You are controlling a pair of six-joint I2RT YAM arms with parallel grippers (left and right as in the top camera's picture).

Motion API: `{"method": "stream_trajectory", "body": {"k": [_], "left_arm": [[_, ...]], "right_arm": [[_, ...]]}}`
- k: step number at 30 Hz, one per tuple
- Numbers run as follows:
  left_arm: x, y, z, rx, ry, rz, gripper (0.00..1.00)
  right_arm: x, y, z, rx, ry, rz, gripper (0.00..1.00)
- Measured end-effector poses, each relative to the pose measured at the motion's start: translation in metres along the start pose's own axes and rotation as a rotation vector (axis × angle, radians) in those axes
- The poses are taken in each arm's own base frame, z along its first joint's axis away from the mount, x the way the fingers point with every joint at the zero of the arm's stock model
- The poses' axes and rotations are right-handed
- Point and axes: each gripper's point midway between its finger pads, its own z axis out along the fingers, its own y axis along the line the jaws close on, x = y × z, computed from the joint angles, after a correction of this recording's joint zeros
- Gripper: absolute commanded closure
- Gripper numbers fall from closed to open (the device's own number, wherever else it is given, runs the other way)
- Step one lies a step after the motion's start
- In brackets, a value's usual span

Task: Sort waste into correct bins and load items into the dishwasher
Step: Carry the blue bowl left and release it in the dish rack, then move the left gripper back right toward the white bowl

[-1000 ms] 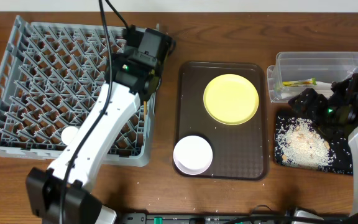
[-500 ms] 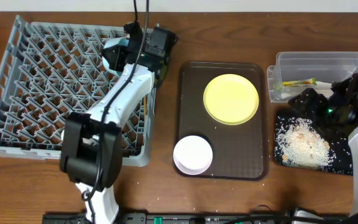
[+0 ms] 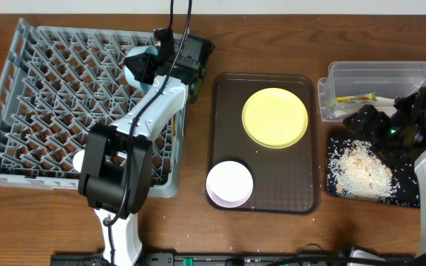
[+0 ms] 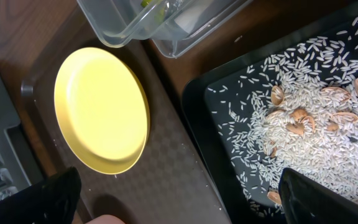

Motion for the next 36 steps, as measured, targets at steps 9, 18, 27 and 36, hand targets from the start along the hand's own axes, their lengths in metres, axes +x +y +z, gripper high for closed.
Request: {"method": "stream_trajectory", "body": {"k": [9,18,27,36], "left_arm": [[-0.001,-0.011,-0.012,0.035,-0.023,0.026,0.84],[-0.003,-0.027,-0.028,0.093,-0.053,0.058,0.56],[-0.010,-0.056,-0.078,0.191,-0.147,0.121,0.47],[-0.001,-0.092,-0.153,0.515,-0.227,0.199,0.46]], "right_arm": [[0.000,0.000,0.000,0.000,0.000,0.000,0.01],[0.000,0.000,0.000,0.000,0.000,0.000,0.01],[0.000,0.000,0.000,0.000,0.000,0.000,0.01],[0.000,0.000,0.000,0.000,0.000,0.000,0.01]]}}
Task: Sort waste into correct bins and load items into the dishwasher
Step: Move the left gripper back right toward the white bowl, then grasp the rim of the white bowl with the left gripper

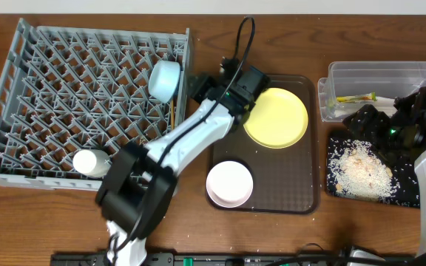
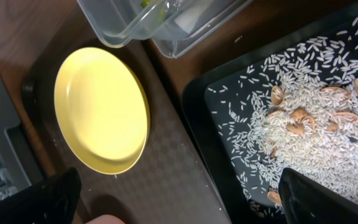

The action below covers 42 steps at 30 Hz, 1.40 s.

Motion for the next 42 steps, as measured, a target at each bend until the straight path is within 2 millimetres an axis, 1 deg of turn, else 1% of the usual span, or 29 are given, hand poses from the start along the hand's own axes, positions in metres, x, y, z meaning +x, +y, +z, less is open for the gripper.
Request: {"method": "stream_trajectory", "body": {"k": [2,4,6,7,8,9,10,12,13,14,19,22,25,27,30,34,36,39,42], "left_arm": [[-0.006,-0.006,-0.026,0.130,-0.040,-0.041,0.46],[-0.015,-0.006,-0.058,0.277,-0.094,-0.107,0.48],[-0.018,-0.003,-0.093,0.443,-0.137,-0.182,0.57],[-0.018,-0.001,-0.107,0.514,-0.146,-0.215,0.63],[-0.015,-0.001,-0.121,0.590,-0.141,-0.245,0.71],[-0.011,-0.003,-0.130,0.639,-0.130,-0.252,0.78],[-0.004,-0.008,-0.139,0.703,-0.100,-0.257,0.81],[0.014,-0.023,-0.148,0.794,-0.020,-0.229,0.81],[0.025,-0.033,-0.150,0.827,0.034,-0.206,0.85],[0.038,-0.045,-0.153,0.865,0.095,-0.176,0.85],[0.090,-0.089,-0.154,0.935,0.274,-0.009,0.85],[0.120,-0.110,-0.152,0.957,0.344,0.103,0.86],[0.145,-0.131,-0.155,1.028,0.376,0.237,0.86],[0.151,-0.141,-0.157,1.069,0.371,0.284,0.86],[0.150,-0.161,-0.160,1.124,0.322,0.333,0.86],[0.127,-0.189,-0.158,1.169,0.199,0.335,0.86],[0.120,-0.200,-0.155,1.181,0.165,0.333,0.86],[0.113,-0.209,-0.152,1.191,0.132,0.328,0.86],[0.101,-0.211,-0.153,1.199,0.082,0.315,0.86]], "right_arm": [[0.000,0.000,0.000,0.000,0.000,0.000,0.01],[0.000,0.000,0.000,0.000,0.000,0.000,0.01],[0.000,0.000,0.000,0.000,0.000,0.000,0.01],[0.000,0.000,0.000,0.000,0.000,0.000,0.01],[0.000,0.000,0.000,0.000,0.000,0.000,0.01],[0.000,0.000,0.000,0.000,0.000,0.000,0.01],[0.000,0.000,0.000,0.000,0.000,0.000,0.01],[0.000,0.000,0.000,0.000,0.000,0.000,0.01],[0.000,0.000,0.000,0.000,0.000,0.000,0.01],[0.000,0.000,0.000,0.000,0.000,0.000,0.01],[0.000,0.000,0.000,0.000,0.000,0.000,0.01],[0.000,0.000,0.000,0.000,0.000,0.000,0.01],[0.000,0.000,0.000,0.000,0.000,0.000,0.01],[0.000,0.000,0.000,0.000,0.000,0.000,0.01],[0.000,0.000,0.000,0.000,0.000,0.000,0.01],[0.000,0.000,0.000,0.000,0.000,0.000,0.01],[0.000,0.000,0.000,0.000,0.000,0.000,0.01],[0.000,0.000,0.000,0.000,0.000,0.000,0.01],[0.000,0.000,0.000,0.000,0.000,0.000,0.01]]}}
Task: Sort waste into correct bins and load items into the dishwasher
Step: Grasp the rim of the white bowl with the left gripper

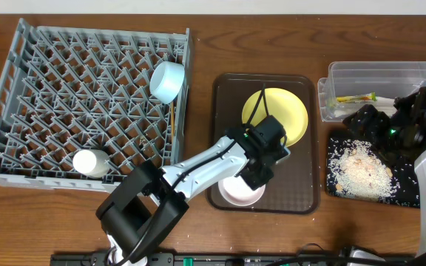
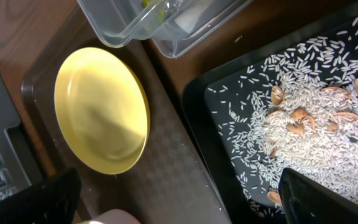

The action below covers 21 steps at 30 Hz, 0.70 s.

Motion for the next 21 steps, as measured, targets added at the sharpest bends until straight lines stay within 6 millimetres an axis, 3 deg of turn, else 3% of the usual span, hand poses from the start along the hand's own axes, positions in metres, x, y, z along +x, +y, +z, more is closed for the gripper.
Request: {"method": "stream_trajectory", "body": {"k": [4,7,9,14,18,21], "left_arm": [[-0.033,-0.003,-0.016,0.004,-0.091,0.015,0.83],[-0.051,-0.005,-0.035,0.002,-0.124,0.004,0.64],[-0.054,0.000,-0.049,-0.021,-0.116,-0.031,0.57],[-0.022,0.036,-0.067,-0.116,-0.007,-0.182,0.41],[0.000,0.070,-0.070,-0.160,0.036,-0.308,0.39],[0.014,0.083,-0.059,-0.137,0.043,-0.373,0.40]], "right_arm": [[0.000,0.000,0.000,0.000,0.000,0.000,0.01],[0.000,0.000,0.000,0.000,0.000,0.000,0.01],[0.000,0.000,0.000,0.000,0.000,0.000,0.01],[0.000,0.000,0.000,0.000,0.000,0.000,0.01],[0.000,0.000,0.000,0.000,0.000,0.000,0.01],[0.000,0.000,0.000,0.000,0.000,0.000,0.01]]}}
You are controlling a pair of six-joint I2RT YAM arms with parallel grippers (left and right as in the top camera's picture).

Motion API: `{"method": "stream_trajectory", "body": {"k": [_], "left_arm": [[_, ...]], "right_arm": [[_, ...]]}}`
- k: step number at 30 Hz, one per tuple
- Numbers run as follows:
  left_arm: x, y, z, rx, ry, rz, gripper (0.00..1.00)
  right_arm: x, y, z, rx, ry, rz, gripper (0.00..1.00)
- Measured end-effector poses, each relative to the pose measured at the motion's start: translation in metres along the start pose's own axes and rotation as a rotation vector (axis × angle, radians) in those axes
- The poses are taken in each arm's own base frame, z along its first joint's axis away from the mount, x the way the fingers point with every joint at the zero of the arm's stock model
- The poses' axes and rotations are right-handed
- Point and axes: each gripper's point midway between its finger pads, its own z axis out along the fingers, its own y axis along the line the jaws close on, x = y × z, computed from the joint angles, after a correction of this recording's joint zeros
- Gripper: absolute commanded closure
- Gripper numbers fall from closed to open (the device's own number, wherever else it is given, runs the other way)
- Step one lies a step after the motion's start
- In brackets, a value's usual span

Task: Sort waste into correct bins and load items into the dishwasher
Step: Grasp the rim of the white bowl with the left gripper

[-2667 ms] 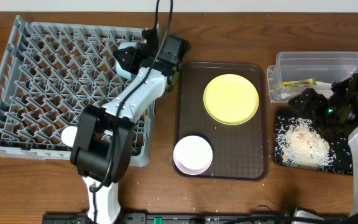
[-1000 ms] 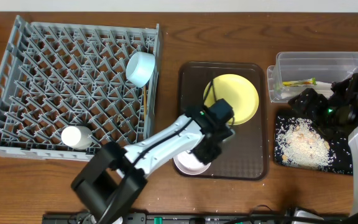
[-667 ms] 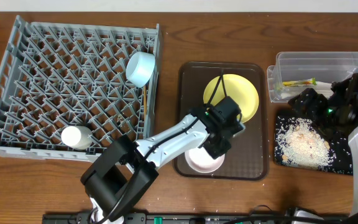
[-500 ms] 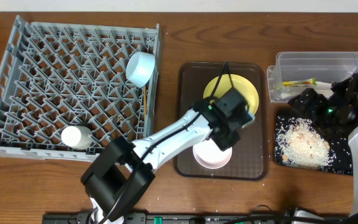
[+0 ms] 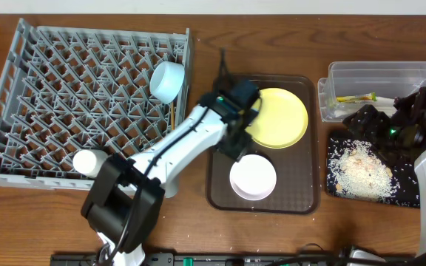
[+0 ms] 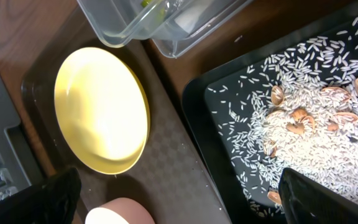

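A pink bowl (image 5: 254, 178) with a white inside sits on the brown tray (image 5: 302, 188), in front of the yellow plate (image 5: 276, 117). The bowl's edge (image 6: 118, 212) also shows in the right wrist view. My left gripper (image 5: 232, 150) points down at the bowl's upper left rim; the frames do not show how its jaws stand. A pale blue cup (image 5: 166, 80) and a white cup (image 5: 86, 160) lie in the grey dish rack (image 5: 21, 96). My right gripper (image 6: 179, 199) hangs open above the edge of the black tray of rice and shells (image 6: 303, 118), holding nothing.
A clear plastic bin (image 5: 387, 77) with a wrapper in it stands at the back right. The black tray (image 5: 339, 185) sits in front of it. The rack's right wall (image 5: 183, 89) is close to the brown tray's left edge.
My left gripper was over the bowl's right side and is now at its upper left rim. The bowl sits further right on the tray. The right arm has not moved.
My left gripper was at the rack's back right corner with the blue cup. Then the cup lay in the rack and the gripper was beside the yellow plate. Later it was over the pink bowl, which now sits further right on the tray.
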Motion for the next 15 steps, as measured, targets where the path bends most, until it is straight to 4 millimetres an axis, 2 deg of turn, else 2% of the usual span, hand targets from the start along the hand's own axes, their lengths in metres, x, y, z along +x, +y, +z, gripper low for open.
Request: {"method": "stream_trajectory", "body": {"k": [4,7,9,11,15], "left_arm": [[0.013,-0.005,0.021,0.084,0.016,-0.020,0.42],[0.020,-0.018,0.032,0.146,0.023,-0.016,0.50],[0.022,-0.026,0.035,0.177,0.023,-0.011,0.61],[0.023,-0.034,0.039,0.197,0.017,0.002,0.67],[0.023,-0.045,0.045,0.214,0.001,0.023,0.73]], "right_arm": [[0.000,0.000,0.000,0.000,0.000,0.000,0.01],[0.000,0.000,0.000,0.000,0.000,0.000,0.01],[0.000,0.000,0.000,0.000,0.000,0.000,0.01],[0.000,0.000,0.000,0.000,0.000,0.000,0.01],[0.000,0.000,0.000,0.000,0.000,0.000,0.01]]}}
